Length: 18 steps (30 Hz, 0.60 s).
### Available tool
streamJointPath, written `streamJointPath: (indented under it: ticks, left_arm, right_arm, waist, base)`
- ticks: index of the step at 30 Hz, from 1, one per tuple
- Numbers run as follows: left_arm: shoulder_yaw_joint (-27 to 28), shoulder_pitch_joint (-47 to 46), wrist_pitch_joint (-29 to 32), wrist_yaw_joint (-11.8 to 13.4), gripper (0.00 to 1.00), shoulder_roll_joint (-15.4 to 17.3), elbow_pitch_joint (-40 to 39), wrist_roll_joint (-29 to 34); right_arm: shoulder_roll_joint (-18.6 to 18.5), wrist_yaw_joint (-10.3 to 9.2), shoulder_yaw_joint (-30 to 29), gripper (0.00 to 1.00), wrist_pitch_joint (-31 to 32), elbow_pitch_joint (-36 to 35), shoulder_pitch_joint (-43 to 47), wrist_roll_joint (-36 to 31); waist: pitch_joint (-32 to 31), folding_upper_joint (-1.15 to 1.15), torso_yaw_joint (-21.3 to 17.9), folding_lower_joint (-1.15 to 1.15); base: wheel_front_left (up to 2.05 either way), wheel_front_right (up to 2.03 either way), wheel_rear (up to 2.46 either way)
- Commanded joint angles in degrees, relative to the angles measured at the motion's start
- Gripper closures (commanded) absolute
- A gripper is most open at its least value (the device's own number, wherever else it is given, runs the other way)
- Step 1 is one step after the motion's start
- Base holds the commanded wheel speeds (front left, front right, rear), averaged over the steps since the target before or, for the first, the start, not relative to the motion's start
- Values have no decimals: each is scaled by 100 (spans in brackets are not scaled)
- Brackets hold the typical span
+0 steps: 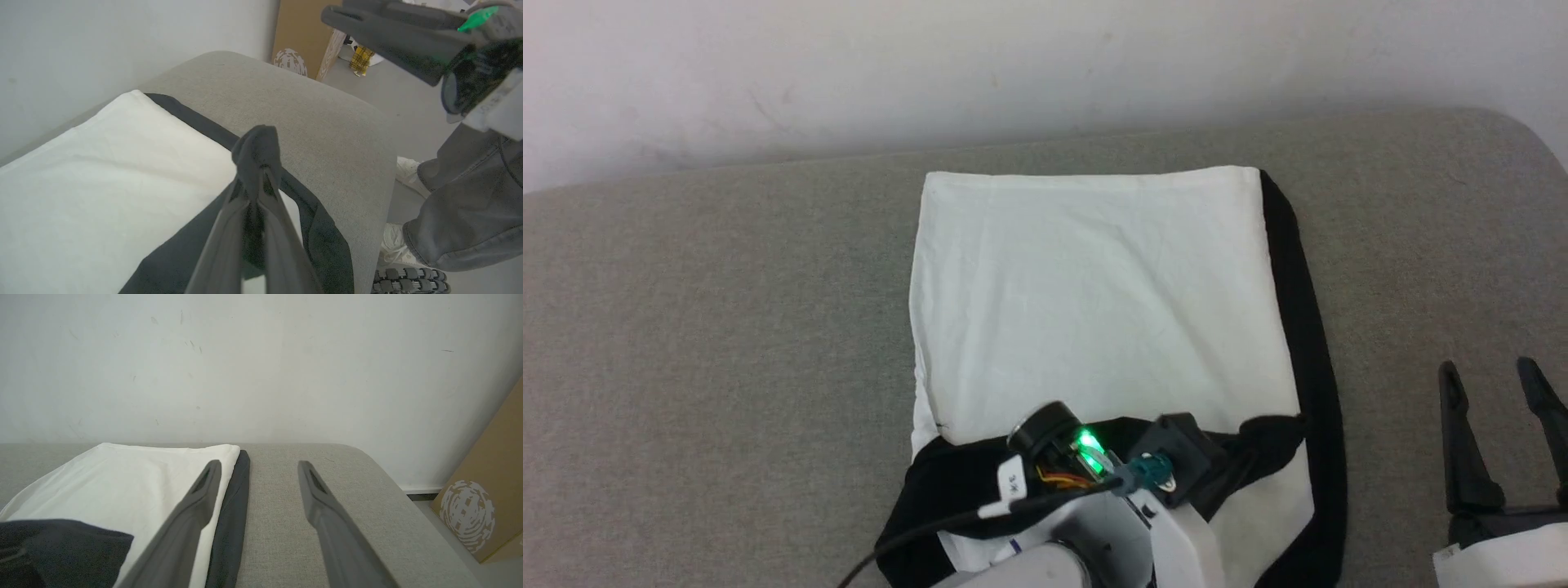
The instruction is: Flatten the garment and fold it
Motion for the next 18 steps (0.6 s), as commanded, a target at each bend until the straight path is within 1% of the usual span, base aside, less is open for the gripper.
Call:
streamJointPath:
  ticks: [1,3,4,7,8,9,11,13,15,16,17,18]
  left_arm:
    - [-74,-93,-43,-48,100,-42,168,83]
    - [-270,-139,-86,-126,100,-145,605,213]
    - [-447,-157,-98,-220,100,-227,1018,286]
    - [-654,-170,-116,-351,100,-346,1592,341]
    - [-691,-166,-143,-382,100,-391,1763,337]
    - [-691,-166,-143,-382,100,-391,1763,337]
    - [-785,-178,-186,-458,100,-491,2260,337]
    - [-828,-208,-228,-510,100,-552,2550,336]
    - [-831,-215,-257,-533,98,-587,2676,314]
    - [-831,-227,-296,-549,87,-620,2789,298]
    - [-836,-246,-335,-565,69,-652,2886,292]
    - [-836,-264,-369,-577,55,-686,2972,279]
  right_arm:
    - [13,-5,14,0,-3,-16,-79,-37]
    - [13,-5,35,0,-11,-11,-100,-35]
    - [13,-5,59,0,-18,-10,-120,-34]
    - [13,-5,86,0,-40,6,-164,-33]
    - [13,-5,99,0,-47,11,-179,-33]
    - [13,-5,99,0,-47,11,-179,-33]
    - [13,-5,127,0,-68,27,-232,-22]
    - [13,-5,134,0,-80,42,-265,-19]
    - [13,-5,137,0,-84,49,-281,-19]
    - [13,-5,138,0,-86,57,-296,-20]
    - [13,-5,135,0,-88,66,-310,-22]
    - [13,-5,128,0,-90,76,-322,-23]
  waist:
    - [158,0,-166,-1]
    - [230,0,-241,-1]
    - [312,0,-313,-1]
    - [415,0,-387,-1]
    - [440,0,-409,-1]
    - [440,0,-409,-1]
    - [522,0,-462,-1]
    - [567,0,-476,-1]
    - [587,0,-479,-1]
    - [601,0,-479,-1]
    - [610,0,-475,-1]
    - [614,0,-466,-1]
  base:
    - [0,0,0]
    - [0,0,0]
    - [0,0,0]
    - [0,0,0]
    - [0,0,0]
    - [0,0,0]
    - [0,0,0]
    - [0,0,0]
    - [0,0,0]
    - [0,0,0]
    - [0,0,0]
    - [0,0,0]
